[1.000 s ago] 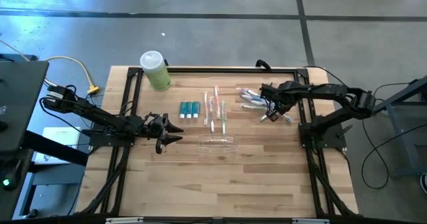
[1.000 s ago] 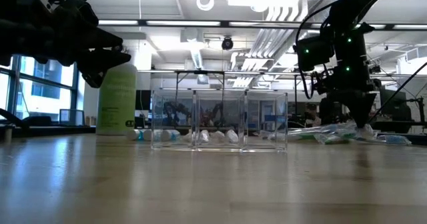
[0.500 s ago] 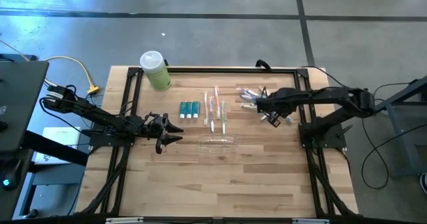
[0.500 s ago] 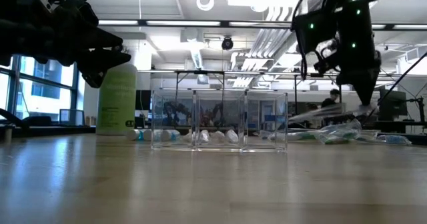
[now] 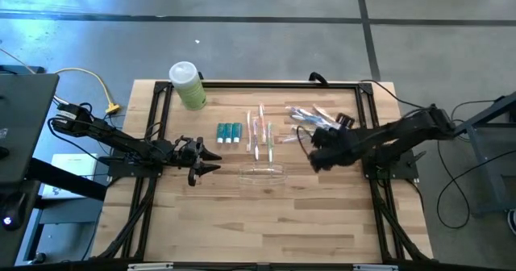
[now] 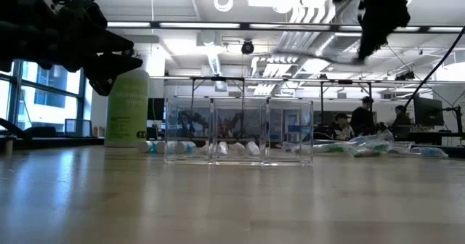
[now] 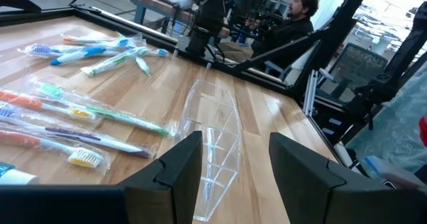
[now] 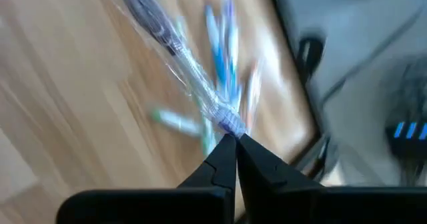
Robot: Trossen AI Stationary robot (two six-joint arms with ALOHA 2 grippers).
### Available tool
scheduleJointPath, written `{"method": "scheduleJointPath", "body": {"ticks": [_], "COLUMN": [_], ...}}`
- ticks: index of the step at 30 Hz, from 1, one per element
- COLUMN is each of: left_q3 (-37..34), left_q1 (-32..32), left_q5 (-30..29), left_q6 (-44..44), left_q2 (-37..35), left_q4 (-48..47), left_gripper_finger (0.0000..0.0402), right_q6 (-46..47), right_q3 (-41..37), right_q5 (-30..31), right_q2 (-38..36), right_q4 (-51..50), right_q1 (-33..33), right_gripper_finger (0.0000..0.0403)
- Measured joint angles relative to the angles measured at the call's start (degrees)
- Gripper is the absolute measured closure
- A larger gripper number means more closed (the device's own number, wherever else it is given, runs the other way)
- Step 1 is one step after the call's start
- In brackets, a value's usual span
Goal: Pick & Place toothbrushing station
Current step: Put the violet toothbrush into the transparent organizer
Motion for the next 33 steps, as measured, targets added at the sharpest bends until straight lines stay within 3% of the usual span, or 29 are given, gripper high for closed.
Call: {"method": "scheduleJointPath", "body": {"ticks": [9, 21, 27, 33], "left_q3": [0.00, 0.02, 0.01, 0.01], "left_q1": [-0.03, -0.36, -1.41, -1.41], "left_q5": [0.00, 0.00, 0.00, 0.00], "left_q6": [-0.70, -0.68, -0.68, -0.68], "left_q2": [0.01, 0.45, 0.52, 0.52], "left_q4": [-0.01, -0.04, -0.09, -0.07], "left_gripper_finger": [0.0231, 0.0231, 0.0231, 0.0231], "right_q6": [-29.01, -65.38, -80.10, -81.91], "right_q3": [0.75, 0.73, 0.73, 0.71], "right_q5": [17.46, 47.28, 48.27, 48.06], "right_q2": [0.58, 5.38, 11.46, 17.47], "right_q4": [16.74, 42.03, 44.28, 45.33], "right_q1": [11.45, 14.62, 14.53, 14.12], "right_gripper_finger": [0.0399, 0.0399, 0.0399, 0.0399]}}
